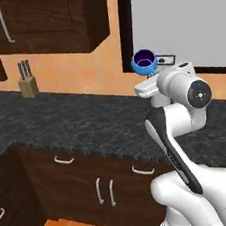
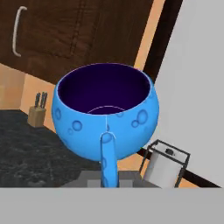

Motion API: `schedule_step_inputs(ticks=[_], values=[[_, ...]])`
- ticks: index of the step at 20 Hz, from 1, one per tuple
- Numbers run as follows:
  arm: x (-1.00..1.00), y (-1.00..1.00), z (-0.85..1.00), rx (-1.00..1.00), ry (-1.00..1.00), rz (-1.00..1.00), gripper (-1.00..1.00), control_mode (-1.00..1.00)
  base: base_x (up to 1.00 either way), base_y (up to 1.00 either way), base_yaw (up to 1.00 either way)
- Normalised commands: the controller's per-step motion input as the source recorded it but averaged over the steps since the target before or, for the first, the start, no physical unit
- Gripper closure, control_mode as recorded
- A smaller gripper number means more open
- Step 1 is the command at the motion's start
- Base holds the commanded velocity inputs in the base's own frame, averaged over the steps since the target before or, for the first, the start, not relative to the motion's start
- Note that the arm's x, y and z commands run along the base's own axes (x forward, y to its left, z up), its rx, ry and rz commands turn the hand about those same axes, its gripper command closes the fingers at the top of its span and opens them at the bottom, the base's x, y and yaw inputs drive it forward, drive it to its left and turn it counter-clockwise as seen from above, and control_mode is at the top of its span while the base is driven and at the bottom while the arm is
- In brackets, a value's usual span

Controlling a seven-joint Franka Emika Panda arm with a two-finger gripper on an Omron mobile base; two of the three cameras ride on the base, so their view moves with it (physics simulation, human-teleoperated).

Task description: Gather all objects into one cabinet and sort the glasses and bowls to opposite sides.

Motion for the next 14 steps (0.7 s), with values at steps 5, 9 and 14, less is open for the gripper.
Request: schedule_step_inputs(ticks=[5, 9, 14], values=[[0.00, 0.00, 0.00, 0.00, 0.00, 0.00, 1.00, 1.00, -0.55, -0.40, -0.69], [0.00, 0.00, 0.00, 0.00, 0.00, 0.00, 1.00, 1.00, -0.59, -0.39, -0.67], [0.00, 0.00, 0.00, 0.00, 0.00, 0.00, 1.00, 1.00, -0.49, -0.36, -0.65]])
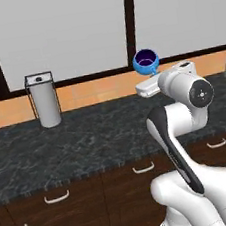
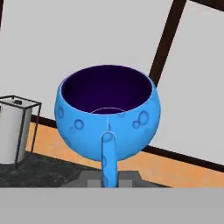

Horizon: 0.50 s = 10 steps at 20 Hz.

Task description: Gather all objects into one cabinet and sort the glasses and bowls to opposite sides.

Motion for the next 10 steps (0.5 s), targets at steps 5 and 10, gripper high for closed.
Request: schedule_step_inputs(ticks=[5, 10], values=[[0.00, 0.00, 0.00, 0.00, 0.00, 0.00, 1.00, 1.00, -0.25, -0.41, -0.67], [0.00, 0.00, 0.00, 0.00, 0.00, 0.00, 1.00, 1.00, -0.07, -0.40, -0.69]])
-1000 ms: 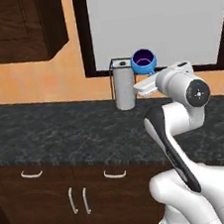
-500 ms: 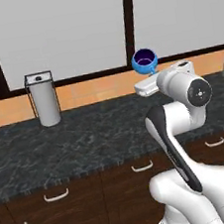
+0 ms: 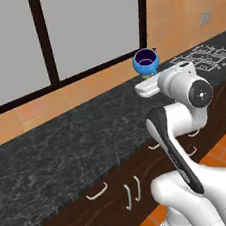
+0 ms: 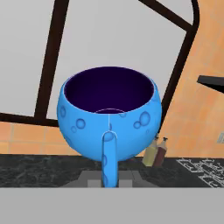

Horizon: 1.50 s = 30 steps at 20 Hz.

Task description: Gather all objects into one cabinet and sort the glasses and bowls to opposite sides.

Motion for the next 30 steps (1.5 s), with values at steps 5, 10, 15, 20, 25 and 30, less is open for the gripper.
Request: schedule_step_inputs(ticks=[5, 10, 15, 20, 25, 30], values=[[0.00, 0.00, 0.00, 0.00, 0.00, 0.00, 1.00, 1.00, -0.08, -0.50, -0.69], [0.00, 0.00, 0.00, 0.00, 0.00, 0.00, 1.00, 1.00, -0.04, -0.57, -0.69], [0.00, 0.00, 0.00, 0.00, 0.00, 0.00, 1.00, 1.00, 0.00, -0.54, -0.69], [0.00, 0.00, 0.00, 0.00, 0.00, 0.00, 1.00, 1.00, 0.20, -0.38, -0.59], [0.00, 0.00, 0.00, 0.00, 0.00, 0.00, 1.00, 1.00, 0.67, -0.14, -0.40], [0.00, 0.00, 0.00, 0.00, 0.00, 0.00, 1.00, 1.00, 0.93, 0.00, -0.30]])
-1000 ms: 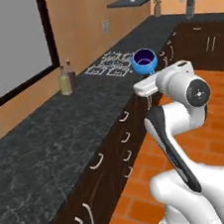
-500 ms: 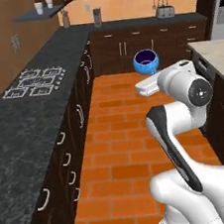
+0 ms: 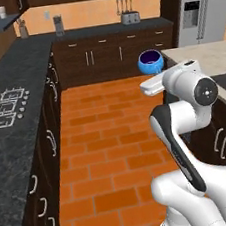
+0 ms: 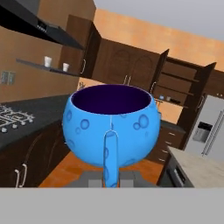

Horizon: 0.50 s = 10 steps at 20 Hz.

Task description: Gather all objects into one cabinet and sort the glasses and bowls to opposite sides.

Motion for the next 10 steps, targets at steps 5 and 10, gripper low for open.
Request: schedule_step_inputs(ticks=[5, 10], values=[[0.00, 0.00, 0.00, 0.00, 0.00, 0.00, 1.00, 1.00, 1.00, 0.00, -0.26], [0.00, 0.00, 0.00, 0.00, 0.00, 0.00, 1.00, 1.00, 1.00, -0.01, -0.24]])
